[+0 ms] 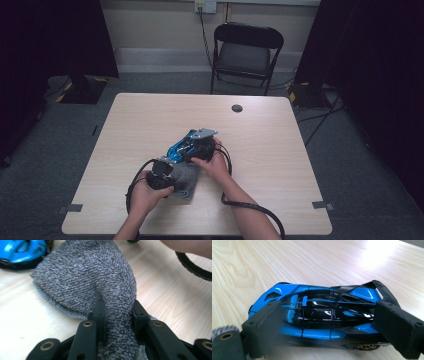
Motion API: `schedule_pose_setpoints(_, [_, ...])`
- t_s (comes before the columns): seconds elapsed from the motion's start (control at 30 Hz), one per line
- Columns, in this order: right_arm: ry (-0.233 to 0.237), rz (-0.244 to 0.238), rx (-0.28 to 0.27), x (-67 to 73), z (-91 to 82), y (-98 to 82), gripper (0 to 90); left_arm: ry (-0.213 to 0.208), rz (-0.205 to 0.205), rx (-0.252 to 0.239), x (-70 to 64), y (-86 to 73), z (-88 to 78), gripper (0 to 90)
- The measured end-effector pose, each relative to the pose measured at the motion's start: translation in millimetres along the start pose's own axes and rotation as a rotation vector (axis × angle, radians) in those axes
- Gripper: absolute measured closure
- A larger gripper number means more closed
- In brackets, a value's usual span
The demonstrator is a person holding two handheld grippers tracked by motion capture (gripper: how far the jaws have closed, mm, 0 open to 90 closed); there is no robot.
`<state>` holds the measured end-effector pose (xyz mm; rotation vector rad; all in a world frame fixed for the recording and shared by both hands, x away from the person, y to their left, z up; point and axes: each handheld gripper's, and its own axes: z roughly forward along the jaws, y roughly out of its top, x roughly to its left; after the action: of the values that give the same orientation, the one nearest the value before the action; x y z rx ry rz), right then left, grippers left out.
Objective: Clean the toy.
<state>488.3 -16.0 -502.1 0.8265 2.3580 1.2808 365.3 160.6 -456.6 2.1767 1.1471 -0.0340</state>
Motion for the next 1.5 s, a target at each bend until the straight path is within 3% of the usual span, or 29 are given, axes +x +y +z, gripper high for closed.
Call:
schedule_pose_setpoints(0.13, [0.000, 0.000, 0.000, 0.0, 0.0, 0.0, 8.6, -0.006, -0.028, -0.034, 12.0, -0.9, -19.0, 71.1])
schedule_pose_setpoints(0.27, [-0.001, 0.003, -0.001, 0.1, 0.1, 0.1, 8.6, 0.019, -0.043, -0.080, 23.2, -2.2, -33.8, 70.9])
schedule_pose_setpoints(0.4, [-0.001, 0.001, -0.001, 0.0, 0.0, 0.0, 8.6, 0.081, -0.047, -0.131, 39.2, -4.0, -52.6, 70.8])
schedule_pose_setpoints(0.67, [0.001, 0.000, 0.000, -0.1, 0.0, 0.0, 8.6, 0.164, -0.041, -0.180, 62.8, 6.1, -67.5, 70.3])
schedule_pose_setpoints(0.77, [0.000, 0.000, 0.000, -0.1, 0.0, 0.0, 8.6, 0.184, -0.040, -0.196, 75.7, 13.6, -64.2, 69.9])
schedule_pose_setpoints(1.03, [0.001, 0.001, 0.000, -0.1, 0.1, 0.0, 8.5, 0.219, -0.006, -0.158, 111.2, 35.0, -35.9, 69.3])
schedule_pose_setpoints(1.3, [0.001, 0.000, 0.000, -0.2, 0.1, 0.0, 8.5, 0.240, 0.012, -0.113, 127.4, 45.4, -17.0, 68.3])
schedule_pose_setpoints(1.4, [0.001, 0.000, 0.000, -0.2, 0.1, 0.0, 8.6, 0.257, 0.004, -0.122, 129.1, 46.8, -12.6, 60.4])
schedule_pose_setpoints(1.47, [0.002, 0.000, 0.000, -0.2, 0.1, 0.0, 8.5, 0.270, -0.025, -0.127, 129.1, 47.6, -12.5, 55.7])
schedule_pose_setpoints(1.5, [0.002, 0.000, 0.000, -0.2, 0.1, 0.0, 8.6, 0.274, -0.050, -0.146, 128.7, 47.9, -11.9, 46.3])
